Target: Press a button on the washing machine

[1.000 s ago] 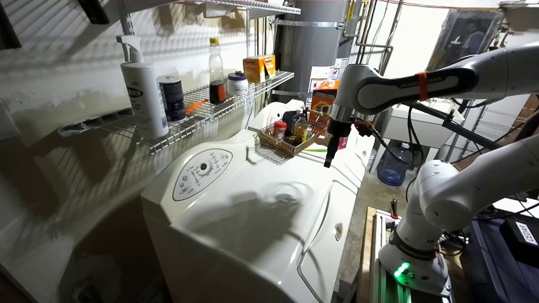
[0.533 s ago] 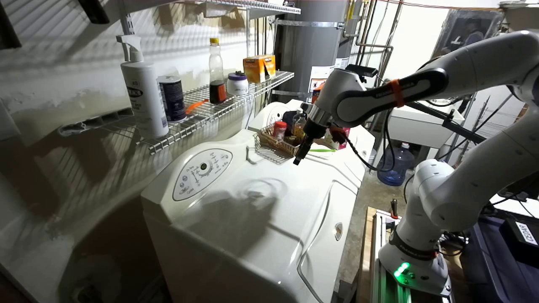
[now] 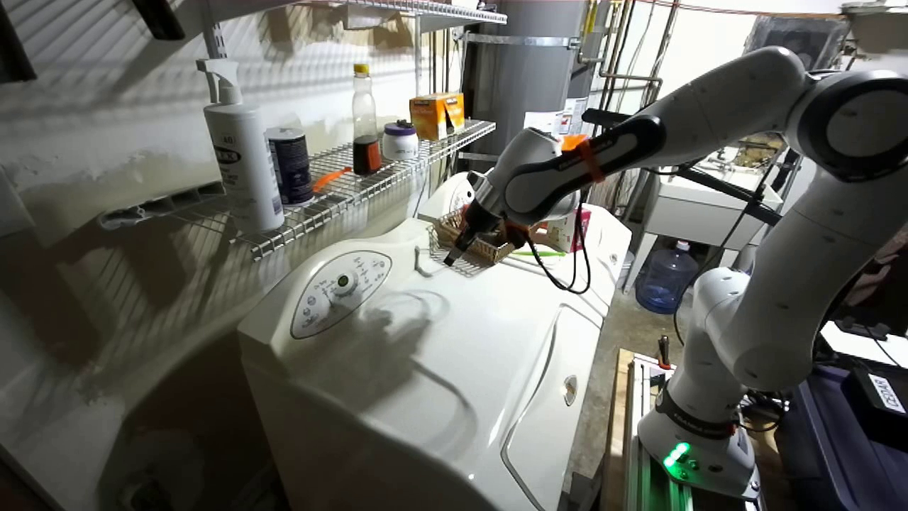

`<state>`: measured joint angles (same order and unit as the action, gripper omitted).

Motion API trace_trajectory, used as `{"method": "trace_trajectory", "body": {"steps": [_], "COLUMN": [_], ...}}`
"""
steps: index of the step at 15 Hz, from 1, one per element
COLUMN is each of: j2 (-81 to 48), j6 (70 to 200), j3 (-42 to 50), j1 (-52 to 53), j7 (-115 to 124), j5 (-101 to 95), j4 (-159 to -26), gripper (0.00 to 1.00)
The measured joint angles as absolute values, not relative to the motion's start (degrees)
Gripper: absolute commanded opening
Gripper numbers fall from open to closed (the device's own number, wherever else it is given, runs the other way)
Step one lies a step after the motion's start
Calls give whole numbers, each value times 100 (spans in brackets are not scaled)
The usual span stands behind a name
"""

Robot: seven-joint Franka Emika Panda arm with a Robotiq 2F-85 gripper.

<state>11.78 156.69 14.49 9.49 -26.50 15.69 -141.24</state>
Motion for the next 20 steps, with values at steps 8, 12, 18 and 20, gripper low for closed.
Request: {"method": "trace_trajectory", "body": {"steps": [8, 12, 18, 20], "j2": [-434, -885, -895, -895], "j6": [16200, 16303, 16305, 16305], "j3": [1589, 1567, 1567, 1568], "j1": [1188, 1187, 1185, 1185], "j7": [-4047, -4291, -4303, -4303], "j5": [3491, 3779, 3783, 3782], "j4": [-12779, -12395, -12364, -12365], "gripper": [1, 1, 0, 0]}}
